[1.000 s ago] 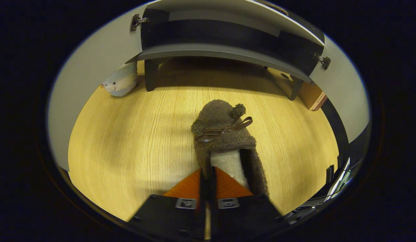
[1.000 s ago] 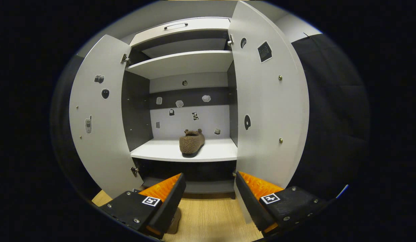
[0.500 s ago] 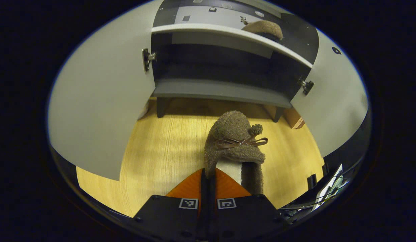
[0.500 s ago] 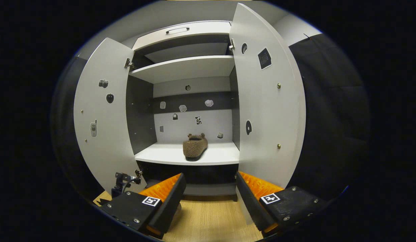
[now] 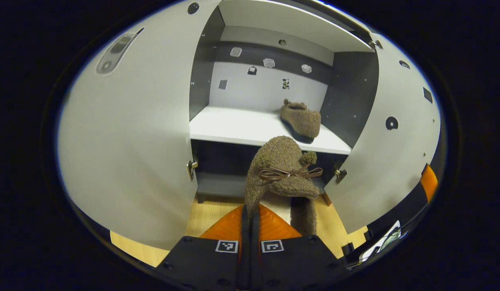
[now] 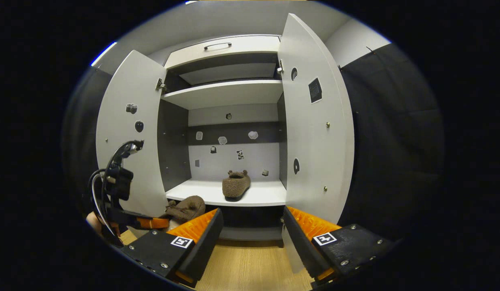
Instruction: Grab one shoe with the right hand and put it into the shoe cabinet, grab the other shoe with the left hand and put it into the shoe cabinet; then close the right door with the right hand and the left door with the left hand.
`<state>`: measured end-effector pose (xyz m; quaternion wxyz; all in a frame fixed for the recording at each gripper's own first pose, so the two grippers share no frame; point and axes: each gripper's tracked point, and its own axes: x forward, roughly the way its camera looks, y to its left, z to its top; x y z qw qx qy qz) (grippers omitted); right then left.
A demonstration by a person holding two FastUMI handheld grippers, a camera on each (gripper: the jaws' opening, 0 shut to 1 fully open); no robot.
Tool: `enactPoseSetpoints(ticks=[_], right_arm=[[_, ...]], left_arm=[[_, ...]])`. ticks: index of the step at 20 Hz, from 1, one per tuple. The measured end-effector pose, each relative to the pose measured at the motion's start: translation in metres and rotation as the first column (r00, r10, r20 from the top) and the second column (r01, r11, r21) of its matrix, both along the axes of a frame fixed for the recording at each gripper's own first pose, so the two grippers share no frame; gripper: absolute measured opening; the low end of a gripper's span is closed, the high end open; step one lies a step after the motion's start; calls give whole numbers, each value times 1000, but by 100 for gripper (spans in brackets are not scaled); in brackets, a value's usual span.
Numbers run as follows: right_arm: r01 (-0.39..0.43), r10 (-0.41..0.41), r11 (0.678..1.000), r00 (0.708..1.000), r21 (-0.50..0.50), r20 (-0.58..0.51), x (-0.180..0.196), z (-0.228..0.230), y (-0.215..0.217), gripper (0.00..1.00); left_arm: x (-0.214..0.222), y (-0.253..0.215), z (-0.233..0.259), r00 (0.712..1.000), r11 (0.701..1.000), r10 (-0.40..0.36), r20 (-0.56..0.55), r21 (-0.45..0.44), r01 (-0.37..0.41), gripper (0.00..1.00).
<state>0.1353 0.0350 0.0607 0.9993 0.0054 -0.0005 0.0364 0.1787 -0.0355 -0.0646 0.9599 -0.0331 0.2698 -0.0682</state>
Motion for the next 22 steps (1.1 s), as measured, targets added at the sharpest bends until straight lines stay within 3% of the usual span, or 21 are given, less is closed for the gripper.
enactPoseSetpoints(ticks=[6,10,13,22], right_arm=[[3,-3,1000,999,-9,37,-12,16,-5,93],[-1,2,1000,999,-2,41,-15,21,-6,92],[8,-8,1000,999,1,53,-14,28,-11,92],[72,-73,997,994,13,76,-8,37,-6,92]], left_arm=[[92,10,101,994,999,37,98,9,-38,6],[130,19,133,984,996,52,170,63,-64,6],[155,18,130,979,991,53,199,112,-76,6],[178,-3,95,990,1000,-9,143,18,6,6]])
